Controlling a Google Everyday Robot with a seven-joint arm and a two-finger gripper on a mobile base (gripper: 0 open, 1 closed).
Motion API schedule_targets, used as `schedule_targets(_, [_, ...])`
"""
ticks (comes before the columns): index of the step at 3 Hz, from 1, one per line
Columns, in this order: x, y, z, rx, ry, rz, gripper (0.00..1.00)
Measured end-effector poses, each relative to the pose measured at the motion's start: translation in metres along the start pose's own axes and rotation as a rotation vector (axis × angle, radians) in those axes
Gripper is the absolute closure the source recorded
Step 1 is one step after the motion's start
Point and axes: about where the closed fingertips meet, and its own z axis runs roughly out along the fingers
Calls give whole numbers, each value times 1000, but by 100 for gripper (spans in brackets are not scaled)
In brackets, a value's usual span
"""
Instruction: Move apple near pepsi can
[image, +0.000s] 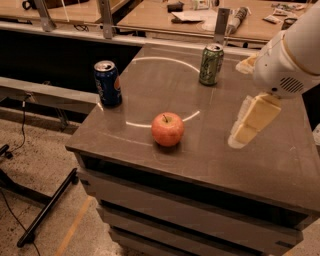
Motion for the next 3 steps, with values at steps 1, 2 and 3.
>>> schedule_targets(1, [-28, 6, 28, -16, -150, 36, 0])
schedule_targets(2, [-51, 16, 46, -50, -247, 88, 0])
schedule_targets(3, [-76, 24, 77, -87, -323, 99, 0])
